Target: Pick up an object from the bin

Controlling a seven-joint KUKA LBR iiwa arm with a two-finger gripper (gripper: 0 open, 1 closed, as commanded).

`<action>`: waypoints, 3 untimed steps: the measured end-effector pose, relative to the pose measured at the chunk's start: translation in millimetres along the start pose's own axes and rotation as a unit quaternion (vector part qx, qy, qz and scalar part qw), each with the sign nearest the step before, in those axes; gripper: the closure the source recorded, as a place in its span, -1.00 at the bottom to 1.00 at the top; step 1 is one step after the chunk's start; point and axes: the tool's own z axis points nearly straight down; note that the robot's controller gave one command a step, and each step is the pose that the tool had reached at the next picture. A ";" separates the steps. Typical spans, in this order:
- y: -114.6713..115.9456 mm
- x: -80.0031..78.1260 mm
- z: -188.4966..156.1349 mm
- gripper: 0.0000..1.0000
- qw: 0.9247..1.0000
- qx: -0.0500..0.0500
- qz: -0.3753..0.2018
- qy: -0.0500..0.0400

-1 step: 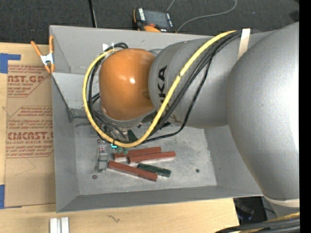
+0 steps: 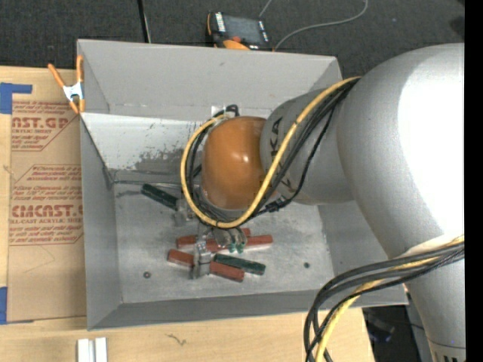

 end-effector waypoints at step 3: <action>32.3 55.0 -76.1 1.00 0.996 -0.001 -0.085 -0.001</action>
Offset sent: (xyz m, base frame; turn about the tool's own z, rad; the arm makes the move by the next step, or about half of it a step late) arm 0.0000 0.0000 0.0000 0.0000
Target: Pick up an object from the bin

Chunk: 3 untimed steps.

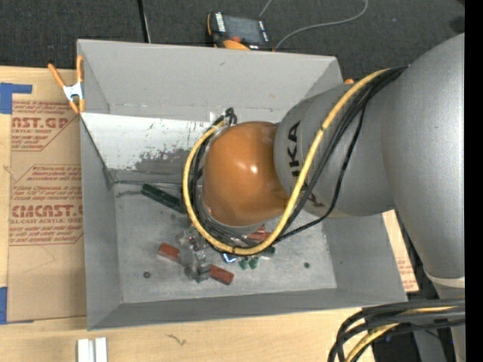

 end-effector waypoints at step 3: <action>-25.5 -13.4 71.1 1.00 1.000 0.000 0.021 -0.002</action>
Offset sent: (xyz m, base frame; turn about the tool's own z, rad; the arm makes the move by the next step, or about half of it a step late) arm 0.0000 0.0000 0.0000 0.0000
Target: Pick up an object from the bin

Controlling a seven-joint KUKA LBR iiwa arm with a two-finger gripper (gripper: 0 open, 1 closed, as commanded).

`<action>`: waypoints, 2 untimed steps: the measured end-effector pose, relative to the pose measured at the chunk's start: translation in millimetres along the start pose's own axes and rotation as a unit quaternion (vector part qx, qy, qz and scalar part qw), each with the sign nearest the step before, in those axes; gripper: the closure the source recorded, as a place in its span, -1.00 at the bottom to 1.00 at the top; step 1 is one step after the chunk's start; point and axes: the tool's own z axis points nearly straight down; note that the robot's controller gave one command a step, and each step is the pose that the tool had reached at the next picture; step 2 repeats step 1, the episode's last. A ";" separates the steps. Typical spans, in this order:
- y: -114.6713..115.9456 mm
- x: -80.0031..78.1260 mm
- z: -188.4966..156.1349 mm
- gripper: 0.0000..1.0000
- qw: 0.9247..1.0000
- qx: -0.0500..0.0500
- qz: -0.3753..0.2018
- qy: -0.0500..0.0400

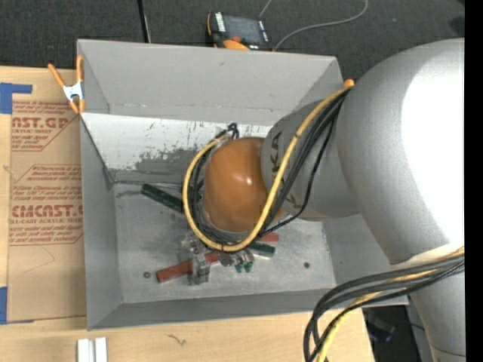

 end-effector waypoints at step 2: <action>-3.1 3.1 -137.1 1.00 1.000 0.001 -0.017 -0.005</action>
Offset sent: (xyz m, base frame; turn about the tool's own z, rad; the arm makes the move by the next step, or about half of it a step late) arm -0.0037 -0.0051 0.1330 -0.0342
